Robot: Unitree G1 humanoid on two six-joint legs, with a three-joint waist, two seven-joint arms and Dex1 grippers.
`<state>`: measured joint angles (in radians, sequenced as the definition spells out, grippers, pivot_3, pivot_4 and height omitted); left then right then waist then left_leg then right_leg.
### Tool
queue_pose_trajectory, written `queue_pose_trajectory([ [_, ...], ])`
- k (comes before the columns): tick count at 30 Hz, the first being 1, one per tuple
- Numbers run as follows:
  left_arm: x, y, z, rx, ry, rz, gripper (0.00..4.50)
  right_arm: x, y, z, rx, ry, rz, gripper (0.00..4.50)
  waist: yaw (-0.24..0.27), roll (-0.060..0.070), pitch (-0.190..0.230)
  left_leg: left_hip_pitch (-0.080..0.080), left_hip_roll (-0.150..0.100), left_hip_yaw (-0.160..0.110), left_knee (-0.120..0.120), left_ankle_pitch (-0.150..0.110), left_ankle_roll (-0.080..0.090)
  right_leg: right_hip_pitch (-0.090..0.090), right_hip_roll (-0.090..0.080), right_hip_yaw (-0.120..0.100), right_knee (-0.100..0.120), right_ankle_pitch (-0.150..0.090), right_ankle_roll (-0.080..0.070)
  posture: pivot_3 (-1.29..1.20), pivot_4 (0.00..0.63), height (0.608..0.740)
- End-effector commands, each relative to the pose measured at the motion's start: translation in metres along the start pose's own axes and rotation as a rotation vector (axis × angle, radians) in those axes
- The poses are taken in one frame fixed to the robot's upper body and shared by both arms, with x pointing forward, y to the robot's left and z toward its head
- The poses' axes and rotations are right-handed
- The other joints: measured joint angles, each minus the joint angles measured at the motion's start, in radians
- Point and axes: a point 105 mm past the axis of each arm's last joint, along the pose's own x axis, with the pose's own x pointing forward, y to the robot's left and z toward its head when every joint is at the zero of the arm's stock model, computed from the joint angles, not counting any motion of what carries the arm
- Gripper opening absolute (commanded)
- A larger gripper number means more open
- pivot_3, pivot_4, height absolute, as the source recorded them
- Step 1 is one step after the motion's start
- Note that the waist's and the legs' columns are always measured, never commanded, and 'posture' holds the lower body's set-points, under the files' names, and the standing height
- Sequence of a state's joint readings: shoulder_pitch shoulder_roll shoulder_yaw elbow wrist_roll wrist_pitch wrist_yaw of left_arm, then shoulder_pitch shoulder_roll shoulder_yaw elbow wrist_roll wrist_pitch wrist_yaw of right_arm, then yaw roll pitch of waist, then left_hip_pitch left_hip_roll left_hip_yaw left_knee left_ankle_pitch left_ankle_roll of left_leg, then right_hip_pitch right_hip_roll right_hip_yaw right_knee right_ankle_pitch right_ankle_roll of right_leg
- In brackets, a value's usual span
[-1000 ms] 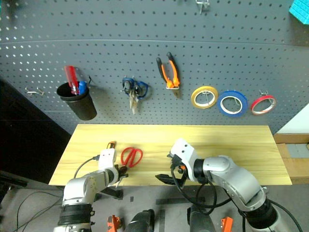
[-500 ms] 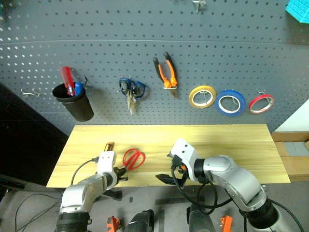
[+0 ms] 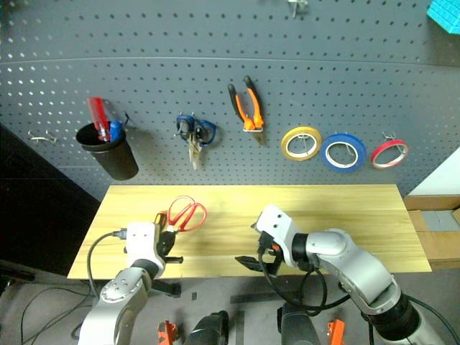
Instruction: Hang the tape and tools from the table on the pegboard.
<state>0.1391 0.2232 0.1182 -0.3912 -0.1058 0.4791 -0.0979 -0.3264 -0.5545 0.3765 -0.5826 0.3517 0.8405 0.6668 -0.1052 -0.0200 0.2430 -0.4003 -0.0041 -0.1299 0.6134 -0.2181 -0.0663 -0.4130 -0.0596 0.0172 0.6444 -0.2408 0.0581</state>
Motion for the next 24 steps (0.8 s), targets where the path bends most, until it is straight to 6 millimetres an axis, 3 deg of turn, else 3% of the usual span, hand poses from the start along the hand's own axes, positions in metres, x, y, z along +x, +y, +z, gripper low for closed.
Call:
queue_pose_trajectory([
  [1,-0.013,-0.005,0.038,0.083,-0.182,-0.013,0.43,-0.003,0.000,0.010,-0.075,-0.037,-0.002,4.50,0.000,0.000,0.000,0.000,0.000,0.000,0.000,0.000,0.000,0.000,0.000,0.000,0.000,0.000,0.000,-0.19,0.230,0.740],
  [7,-0.022,-0.016,0.078,0.105,-0.358,-0.037,0.43,-0.008,-0.015,0.033,-0.140,-0.129,-0.068,4.50,0.001,0.000,0.000,0.000,0.000,0.000,0.000,0.000,0.000,0.000,0.000,0.000,0.000,0.000,0.000,-0.18,0.224,0.740],
  [13,-0.008,-0.025,0.117,0.070,-0.476,-0.058,0.43,-0.009,-0.027,0.042,-0.175,-0.156,-0.111,4.50,0.008,0.000,0.000,0.000,0.000,0.000,0.000,0.000,0.000,0.000,0.000,0.000,0.000,0.000,0.000,-0.18,0.215,0.740],
  [18,0.007,-0.023,0.135,0.057,-0.508,-0.059,0.43,-0.010,-0.035,0.047,-0.191,-0.169,-0.143,4.50,0.008,0.000,0.000,0.000,0.000,0.000,0.000,0.000,0.000,0.000,0.000,0.000,0.000,0.000,0.000,-0.19,0.216,0.740],
  [24,0.020,-0.017,0.140,0.029,-0.506,-0.039,0.43,-0.010,-0.041,0.052,-0.206,-0.178,-0.159,4.50,-0.001,0.000,0.000,0.000,0.000,0.000,0.001,0.000,0.000,0.000,0.000,0.000,0.001,0.000,0.000,-0.20,0.217,0.740],
])
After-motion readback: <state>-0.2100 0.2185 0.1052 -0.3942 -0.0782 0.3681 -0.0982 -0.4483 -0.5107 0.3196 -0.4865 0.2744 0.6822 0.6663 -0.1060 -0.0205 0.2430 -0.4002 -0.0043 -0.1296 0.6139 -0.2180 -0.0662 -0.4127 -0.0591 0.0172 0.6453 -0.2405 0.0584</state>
